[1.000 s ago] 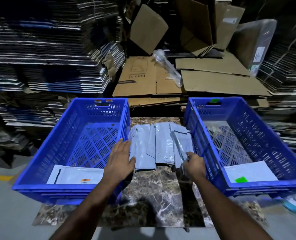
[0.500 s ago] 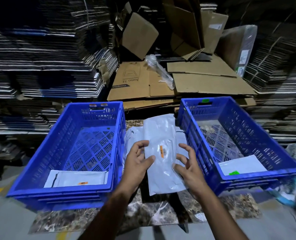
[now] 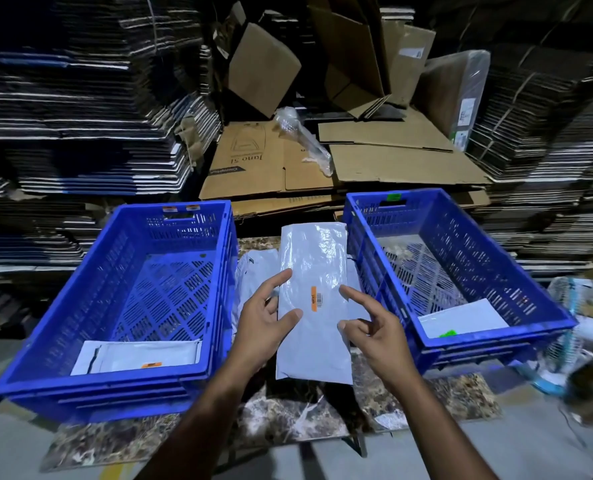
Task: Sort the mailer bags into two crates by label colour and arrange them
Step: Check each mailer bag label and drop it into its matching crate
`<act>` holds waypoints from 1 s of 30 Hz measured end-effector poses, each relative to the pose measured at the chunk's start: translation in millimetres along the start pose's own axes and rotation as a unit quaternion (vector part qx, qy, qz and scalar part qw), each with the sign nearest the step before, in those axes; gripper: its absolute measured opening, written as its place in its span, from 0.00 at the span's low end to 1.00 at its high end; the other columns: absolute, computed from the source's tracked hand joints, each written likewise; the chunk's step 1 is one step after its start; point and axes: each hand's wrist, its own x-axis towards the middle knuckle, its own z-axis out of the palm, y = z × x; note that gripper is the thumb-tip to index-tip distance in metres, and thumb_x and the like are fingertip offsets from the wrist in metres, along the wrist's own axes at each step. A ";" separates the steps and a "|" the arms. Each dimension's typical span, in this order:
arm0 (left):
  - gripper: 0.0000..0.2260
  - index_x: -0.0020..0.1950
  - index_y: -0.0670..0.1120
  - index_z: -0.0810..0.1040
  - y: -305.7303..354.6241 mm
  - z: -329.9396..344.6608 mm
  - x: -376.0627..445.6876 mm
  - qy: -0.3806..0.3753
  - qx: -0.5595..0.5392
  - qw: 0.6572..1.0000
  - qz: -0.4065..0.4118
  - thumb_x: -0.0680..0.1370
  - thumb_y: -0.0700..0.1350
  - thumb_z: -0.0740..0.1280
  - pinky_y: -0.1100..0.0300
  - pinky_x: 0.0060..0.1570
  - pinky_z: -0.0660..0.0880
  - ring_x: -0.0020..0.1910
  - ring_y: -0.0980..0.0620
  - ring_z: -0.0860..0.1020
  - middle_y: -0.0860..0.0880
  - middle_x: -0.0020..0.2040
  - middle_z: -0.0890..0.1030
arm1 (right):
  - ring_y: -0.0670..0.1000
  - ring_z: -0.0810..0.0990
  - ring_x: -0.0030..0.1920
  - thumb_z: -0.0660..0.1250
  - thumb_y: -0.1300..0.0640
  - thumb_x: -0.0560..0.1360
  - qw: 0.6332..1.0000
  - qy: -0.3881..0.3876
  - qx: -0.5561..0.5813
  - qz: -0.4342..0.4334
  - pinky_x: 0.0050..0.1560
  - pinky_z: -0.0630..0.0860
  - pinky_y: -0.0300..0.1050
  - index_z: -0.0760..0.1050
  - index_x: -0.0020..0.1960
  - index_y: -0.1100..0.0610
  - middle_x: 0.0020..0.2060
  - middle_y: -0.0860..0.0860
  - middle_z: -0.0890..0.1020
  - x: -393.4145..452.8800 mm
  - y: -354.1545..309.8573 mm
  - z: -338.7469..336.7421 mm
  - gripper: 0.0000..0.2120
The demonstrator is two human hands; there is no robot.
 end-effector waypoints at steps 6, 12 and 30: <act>0.26 0.71 0.59 0.72 3.7 7.1 8.4 -0.029 0.014 0.999 0.011 0.79 0.35 0.69 0.53 0.64 0.76 0.69 0.57 0.74 0.59 0.70 0.74 | 0.61 0.68 0.33 0.69 0.62 0.78 0.999 -0.013 -0.028 -0.006 0.42 0.75 0.55 0.73 0.69 0.36 0.42 0.68 0.78 1.0 0.8 -6.4 0.26; 0.21 0.64 0.58 0.77 21.6 -12.6 24.7 0.071 0.121 0.989 0.046 0.79 0.35 0.67 0.72 0.56 0.71 0.58 0.70 0.75 0.70 0.59 0.77 | 0.50 0.75 0.37 0.68 0.65 0.79 0.998 -0.063 -0.009 -0.015 0.46 0.74 0.43 0.66 0.75 0.40 0.40 0.53 0.79 3.4 10.6 18.1 0.32; 0.23 0.48 0.56 0.84 30.0 -285.7 45.6 -0.006 0.416 0.905 -0.088 0.59 0.39 0.61 0.55 0.56 0.77 0.53 0.50 0.82 0.52 0.51 0.85 | 0.41 0.47 0.78 0.60 0.50 0.83 0.937 -0.212 -0.272 -0.049 0.75 0.50 0.38 0.52 0.81 0.50 0.80 0.45 0.48 37.7 38.5 213.1 0.30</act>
